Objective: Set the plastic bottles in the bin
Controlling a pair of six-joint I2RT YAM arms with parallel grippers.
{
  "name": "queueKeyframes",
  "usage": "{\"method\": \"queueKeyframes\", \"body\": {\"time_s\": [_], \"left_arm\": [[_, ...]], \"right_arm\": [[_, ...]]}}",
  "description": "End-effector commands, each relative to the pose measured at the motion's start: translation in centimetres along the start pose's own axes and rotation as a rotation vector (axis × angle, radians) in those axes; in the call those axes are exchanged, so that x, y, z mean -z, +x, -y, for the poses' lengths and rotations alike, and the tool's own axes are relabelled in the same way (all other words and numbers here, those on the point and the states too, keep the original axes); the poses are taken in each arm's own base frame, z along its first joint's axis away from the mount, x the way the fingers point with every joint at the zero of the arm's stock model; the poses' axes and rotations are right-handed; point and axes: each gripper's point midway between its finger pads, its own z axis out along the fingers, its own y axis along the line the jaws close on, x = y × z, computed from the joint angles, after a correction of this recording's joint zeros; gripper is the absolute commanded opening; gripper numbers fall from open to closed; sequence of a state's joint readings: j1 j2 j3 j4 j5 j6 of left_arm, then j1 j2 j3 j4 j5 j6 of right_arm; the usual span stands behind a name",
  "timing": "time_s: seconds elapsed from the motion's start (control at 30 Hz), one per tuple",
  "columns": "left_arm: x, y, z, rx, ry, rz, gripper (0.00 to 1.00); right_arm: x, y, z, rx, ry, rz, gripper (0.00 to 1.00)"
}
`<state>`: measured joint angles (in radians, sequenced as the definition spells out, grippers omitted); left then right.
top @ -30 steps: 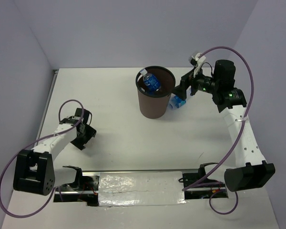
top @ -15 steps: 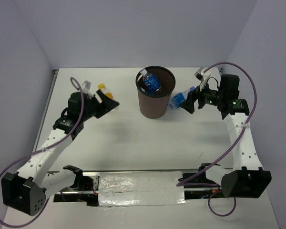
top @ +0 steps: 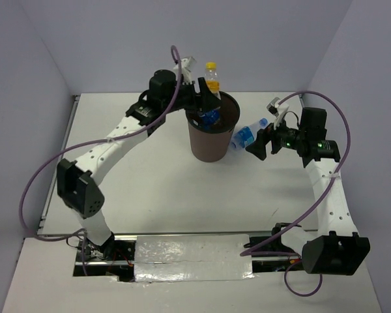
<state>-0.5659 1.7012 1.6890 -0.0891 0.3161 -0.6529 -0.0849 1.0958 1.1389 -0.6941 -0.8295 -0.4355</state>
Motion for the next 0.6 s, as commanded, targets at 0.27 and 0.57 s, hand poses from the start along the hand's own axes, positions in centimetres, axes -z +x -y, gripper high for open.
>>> {"method": "queueKeyframes", "body": {"time_s": [0.27,0.57], "left_arm": [[-3.5,1.6,-0.5,-0.085,-0.068,-0.078,0.99],[-0.7,0.1,0.3,-0.114,-0.108,-0.029,1.00]], "right_arm": [[-1.4,1.7,5.0,-0.316,0.242,0.008,0.98],[-4.7,2.5,11.9,-0.644,0.444,0.000,0.98]]}}
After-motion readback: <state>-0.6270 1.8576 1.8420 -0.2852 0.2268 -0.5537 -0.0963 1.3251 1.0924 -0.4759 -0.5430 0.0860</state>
